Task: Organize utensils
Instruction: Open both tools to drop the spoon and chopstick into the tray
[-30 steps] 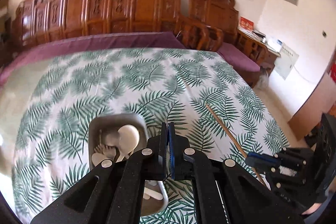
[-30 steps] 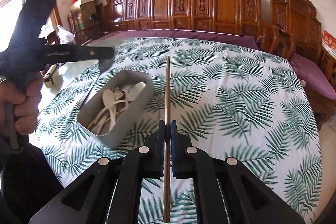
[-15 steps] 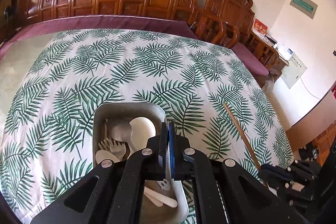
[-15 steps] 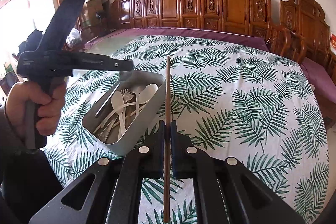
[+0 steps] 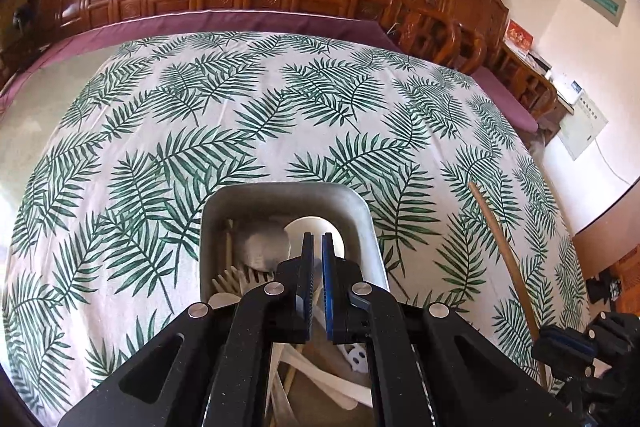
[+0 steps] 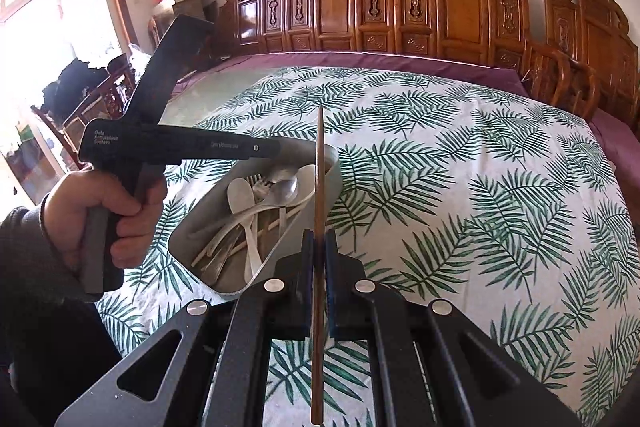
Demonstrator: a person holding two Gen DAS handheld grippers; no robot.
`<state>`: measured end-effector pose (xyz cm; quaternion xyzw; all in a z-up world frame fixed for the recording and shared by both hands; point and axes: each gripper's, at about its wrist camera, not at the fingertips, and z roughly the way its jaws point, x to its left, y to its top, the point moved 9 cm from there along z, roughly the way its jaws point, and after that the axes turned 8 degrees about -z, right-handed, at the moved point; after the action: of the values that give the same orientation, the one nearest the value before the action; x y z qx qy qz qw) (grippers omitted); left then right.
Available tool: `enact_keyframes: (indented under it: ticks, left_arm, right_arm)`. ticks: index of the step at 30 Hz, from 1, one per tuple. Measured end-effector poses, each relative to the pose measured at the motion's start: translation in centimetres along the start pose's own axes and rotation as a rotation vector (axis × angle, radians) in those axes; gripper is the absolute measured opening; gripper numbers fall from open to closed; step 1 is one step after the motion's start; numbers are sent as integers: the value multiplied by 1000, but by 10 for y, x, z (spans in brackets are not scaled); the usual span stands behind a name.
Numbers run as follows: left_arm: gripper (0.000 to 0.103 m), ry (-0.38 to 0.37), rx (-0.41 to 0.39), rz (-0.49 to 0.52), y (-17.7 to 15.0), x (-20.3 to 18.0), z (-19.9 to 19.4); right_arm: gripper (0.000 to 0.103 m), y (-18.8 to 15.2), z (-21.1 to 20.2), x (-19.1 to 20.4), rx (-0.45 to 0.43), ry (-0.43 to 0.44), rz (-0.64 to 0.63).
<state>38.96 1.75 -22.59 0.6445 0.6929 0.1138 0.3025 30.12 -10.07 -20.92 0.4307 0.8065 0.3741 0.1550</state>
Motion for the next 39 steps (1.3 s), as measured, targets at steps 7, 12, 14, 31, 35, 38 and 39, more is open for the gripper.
enact_keyframes:
  ticks: [7, 12, 14, 31, 35, 38, 39]
  left_arm:
    - [15, 23, -40, 11, -3, 19, -27]
    - [23, 79, -73, 17, -7, 46, -45]
    - [23, 106, -90, 14, -7, 60, -51]
    - [25, 132, -117, -21, -10, 95, -65]
    - [25, 131, -120, -16, -12, 92, -67]
    - [26, 139, -122, -8, -14, 91, -67]
    - [26, 139, -124, -8, -14, 90, -68]
  right_arm:
    - [7, 9, 16, 19, 5, 36, 12]
    - [7, 18, 33, 36, 10, 73, 31]
    - [7, 22, 44, 44, 19, 86, 37]
    - [7, 18, 123, 66, 125, 103, 134]
    - [9, 19, 127, 61, 124, 104, 146]
    - [10, 22, 125, 62, 112, 123, 141]
    - [10, 22, 123, 63, 108, 124, 129]
